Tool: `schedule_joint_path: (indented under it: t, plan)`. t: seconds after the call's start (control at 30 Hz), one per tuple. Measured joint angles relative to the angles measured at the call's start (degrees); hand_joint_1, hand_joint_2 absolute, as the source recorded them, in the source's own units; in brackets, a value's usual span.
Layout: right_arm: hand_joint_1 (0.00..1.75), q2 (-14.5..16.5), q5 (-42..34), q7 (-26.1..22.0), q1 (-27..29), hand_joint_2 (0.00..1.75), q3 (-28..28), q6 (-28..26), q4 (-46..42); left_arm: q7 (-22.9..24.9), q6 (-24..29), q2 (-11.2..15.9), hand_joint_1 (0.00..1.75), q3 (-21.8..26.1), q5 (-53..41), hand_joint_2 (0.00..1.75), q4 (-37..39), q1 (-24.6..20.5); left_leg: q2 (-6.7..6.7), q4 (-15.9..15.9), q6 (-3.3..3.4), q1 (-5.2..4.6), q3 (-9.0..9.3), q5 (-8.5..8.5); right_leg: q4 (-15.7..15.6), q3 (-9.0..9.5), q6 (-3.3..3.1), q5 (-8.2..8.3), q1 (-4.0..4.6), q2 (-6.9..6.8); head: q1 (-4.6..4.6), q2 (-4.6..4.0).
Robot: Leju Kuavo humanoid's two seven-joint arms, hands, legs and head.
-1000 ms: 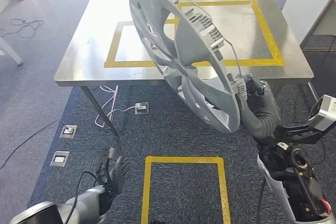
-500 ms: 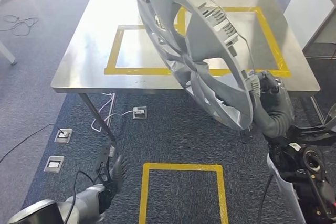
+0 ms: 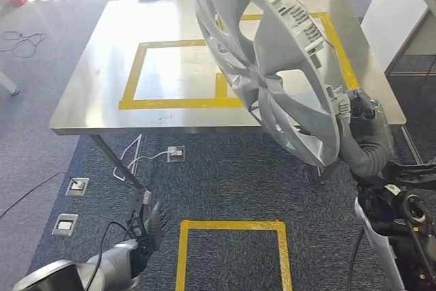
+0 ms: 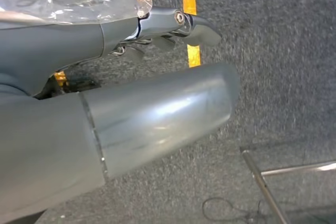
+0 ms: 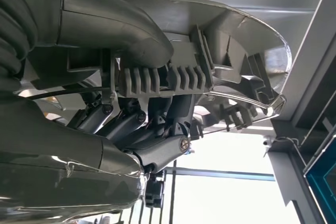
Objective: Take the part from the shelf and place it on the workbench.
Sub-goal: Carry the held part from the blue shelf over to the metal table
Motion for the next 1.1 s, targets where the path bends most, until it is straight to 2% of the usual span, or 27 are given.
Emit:
schedule_joint_path:
  t: [0.03, 0.07, 0.1, 0.13, 0.17, 0.2, 0.23, 0.27, 0.37, 0.43, 0.53, 0.57, 0.6, 0.63, 0.7, 0.73, 0.77, 0.87, 0.9, 0.93, 1.03, 1.07, 1.1]
  plan:
    - [1.75, 0.00, 0.07, -0.14, -0.01, 1.75, -0.04, 0.14, 0.01, 0.00, 0.01, 0.04, 0.00, 0.00, 0.03, 0.00, 0.01, 0.09, 0.00, 3.05, 0.03, 0.00, -2.47, -0.89, 0.01, 0.19, -0.11, -0.26, 0.07, 0.06, -0.11, 0.00]
    - [1.75, 0.00, 0.17, -0.28, -0.01, 1.75, -0.06, 0.27, 0.02, 0.00, 0.01, 0.08, 0.00, 0.00, 0.07, 0.00, 0.01, 0.22, 0.00, 4.40, 0.13, 0.00, -4.14, -0.90, 0.01, 0.50, -0.15, -0.60, 0.15, 0.13, -0.20, 0.00]
    - [1.75, 0.00, 0.29, -0.39, 0.00, 1.75, -0.09, 0.38, 0.04, 0.00, 0.01, 0.12, 0.00, 0.00, 0.11, 0.00, 0.01, 0.32, 0.00, 3.61, 0.34, -0.01, -4.70, 0.25, 0.02, 0.94, -0.16, -0.98, 0.21, 0.18, -0.31, 0.00]
    - [1.75, 0.00, 0.41, -0.49, -0.01, 1.75, -0.11, 0.48, 0.07, -0.02, 0.01, 0.18, 0.00, 0.00, 0.19, 0.00, 0.01, 0.38, 0.00, 0.67, 0.63, -0.05, -4.10, 2.59, 0.02, 1.50, -0.12, -1.42, 0.26, 0.22, -0.39, 0.00]
    - [1.75, 0.00, 0.51, -0.54, -0.03, 1.75, -0.14, 0.58, 0.09, -0.06, 0.01, 0.24, 0.00, 0.00, 0.28, 0.00, 0.01, 0.39, 0.05, -3.54, 0.98, -0.14, -2.73, 5.62, 0.00, 2.05, -0.03, -1.89, 0.29, 0.22, -0.46, 0.00]
    - [1.75, 0.00, 0.56, -0.60, -0.07, 1.75, -0.17, 0.68, 0.13, -0.13, 0.01, 0.34, 0.00, 0.00, 0.38, 0.00, 0.01, 0.36, 0.10, -7.58, 1.32, -0.32, -1.37, 7.73, 0.04, 2.53, 0.15, -2.36, 0.38, 0.24, -0.46, 0.00]
    - [1.75, 0.00, 0.61, -0.66, -0.15, 1.75, -0.21, 0.76, 0.14, -0.22, 0.01, 0.44, 0.00, 0.00, 0.44, 0.00, 0.01, 0.32, 0.15, -10.58, 1.61, -0.50, -0.27, 8.96, 0.02, 2.78, 0.39, -2.78, 0.44, 0.28, -0.44, 0.00]
    - [1.75, 0.01, 0.65, -0.70, -0.24, 1.75, -0.26, 0.84, 0.15, -0.32, 0.01, 0.53, 0.00, 0.00, 0.51, 0.00, 0.01, 0.30, 0.15, -12.25, 1.84, -0.67, 0.32, 9.39, 0.03, 3.01, 0.69, -3.07, 0.50, 0.33, -0.40, 0.00]
    - [1.75, 0.02, 0.83, -0.76, -0.41, 1.75, -0.44, 0.93, 0.17, -0.57, 0.01, 0.62, 0.00, 0.00, 0.68, 0.00, 0.01, 0.34, 0.00, -12.99, 2.45, -0.57, 1.35, 8.90, 0.65, 3.50, 1.66, -3.82, 0.53, 0.31, -0.32, 0.00]
    - [1.75, 0.01, 0.90, -0.74, -0.56, 1.75, -0.55, 1.02, 0.22, -0.68, 0.01, 0.63, 0.00, 0.00, 0.68, 0.00, 0.01, 0.32, -0.09, -13.13, 2.92, -0.38, 2.46, 8.47, 4.35, 1.94, 2.17, -5.78, 0.45, 0.18, -0.02, 0.00]
    - [1.75, 0.01, 0.92, -0.75, -0.64, 1.75, -0.58, 1.23, 0.34, -0.72, 0.01, 0.66, 0.00, 0.00, 0.68, 0.00, 0.01, 0.42, -0.13, -13.09, 3.27, -0.36, 3.50, 7.50, 15.74, -4.76, 2.70, -9.90, 0.35, 0.11, 0.38, 0.00]
    - [1.75, 0.01, 0.92, -0.76, -0.62, 1.75, -0.58, 1.28, 0.38, -0.72, 0.01, 0.65, 0.00, 0.00, 0.68, 0.00, 0.01, 0.53, -0.15, -13.05, 3.24, -0.35, 3.92, 7.09, 17.61, -6.40, 2.83, -10.20, 0.30, 0.10, 0.42, 0.00]
    - [1.75, 0.00, 0.92, -0.75, -0.60, 1.75, -0.58, 1.32, 0.44, -0.72, 0.01, 0.64, 0.00, 0.00, 0.68, 0.00, 0.01, 0.63, -0.19, -13.01, 3.17, -0.34, 4.48, 6.63, 17.30, -7.03, 2.89, -9.34, 0.22, 0.07, 0.46, 0.00]
    - [1.75, 0.00, 0.93, -0.74, -0.60, 1.75, -0.58, 1.34, 0.51, -0.71, 0.01, 0.63, 0.00, 0.00, 0.68, 0.00, 0.01, 0.70, -0.24, -12.96, 3.08, -0.32, 5.17, 6.12, 14.76, -6.57, 2.87, -7.22, 0.13, 0.05, 0.49, 0.00]
    - [1.75, 0.00, 0.97, -0.72, -0.61, 1.75, -0.59, 1.34, 0.65, -0.72, 0.01, 0.61, 0.00, 0.00, 0.68, 0.00, 0.01, 0.72, -0.33, -12.89, 2.76, -0.33, 6.43, 5.12, 6.63, -4.27, 2.64, -1.38, 0.07, 0.03, 0.64, 0.00]
    - [1.75, 0.01, 0.99, -0.72, -0.66, 1.75, -0.59, 1.33, 0.71, -0.72, 0.00, 0.61, 0.00, 0.00, 0.69, 0.00, 0.01, 0.66, -0.37, -12.86, 2.54, -0.35, 6.64, 4.78, 3.19, -3.21, 2.39, 0.26, 0.19, -0.01, 0.79, 0.00]
    - [1.75, 0.01, 0.99, -0.74, -0.66, 1.75, -0.60, 1.33, 0.75, -0.72, -0.01, 0.62, 0.00, 0.00, 0.69, 0.00, 0.01, 0.65, -0.38, -12.88, 2.27, -0.35, 6.62, 4.56, 1.15, -2.59, 2.05, 1.19, 0.33, -0.01, 0.81, 0.00]
    - [1.75, 0.03, 0.99, -0.80, -0.64, 1.75, -0.64, 1.33, 0.75, -0.72, -0.02, 0.60, 0.00, 0.00, 0.70, 0.00, 0.01, 0.73, -0.37, -12.28, 1.41, -0.40, 6.47, 4.24, -0.16, -1.53, 0.99, 1.06, 0.45, -0.01, 0.61, 0.00]
    - [1.75, 0.04, 1.01, -0.78, -0.69, 1.75, -0.68, 1.32, 0.74, -0.73, -0.02, 0.56, 0.00, 0.00, 0.70, 0.00, 0.01, 0.67, -0.31, -10.91, 1.12, -0.39, 5.93, 4.00, -0.41, -1.05, 0.73, 0.95, 0.33, -0.03, 0.54, 0.00]
    - [1.75, 0.06, 1.02, -0.74, -0.71, 1.75, -0.73, 1.30, 0.74, -0.74, -0.02, 0.54, 0.00, 0.00, 0.70, 0.00, 0.01, 0.57, -0.24, -8.41, 0.81, -0.29, 4.56, 3.41, -0.60, -0.54, 0.49, 0.84, 0.21, -0.03, 0.40, 0.00]
    - [1.75, 0.07, 1.01, -0.74, -0.72, 1.75, -0.85, 1.32, 0.76, -0.76, -0.02, 0.56, 0.00, 0.00, 0.71, 0.00, 0.01, 0.64, -0.11, 2.86, 0.17, 0.03, -2.94, 0.04, -0.76, 0.38, -0.04, 0.03, 0.12, -0.03, 0.06, 0.00]
    - [1.75, 0.07, 1.00, -0.77, -0.70, 1.75, -0.86, 1.36, 0.77, -0.75, -0.02, 0.58, 0.00, 0.00, 0.72, 0.00, 0.01, 0.79, -0.11, 4.85, 0.07, 0.11, -4.87, -0.51, -0.72, 0.72, -0.05, -0.34, 0.12, 0.02, -0.05, 0.00]
    - [1.75, 0.07, 0.99, -0.78, -0.70, 1.75, -0.86, 1.40, 0.78, -0.75, -0.02, 0.59, 0.00, 0.00, 0.73, 0.00, 0.01, 0.90, -0.10, 4.76, 0.00, 0.19, -5.74, 0.02, -0.68, 1.18, -0.01, -0.77, 0.12, 0.08, -0.18, 0.00]
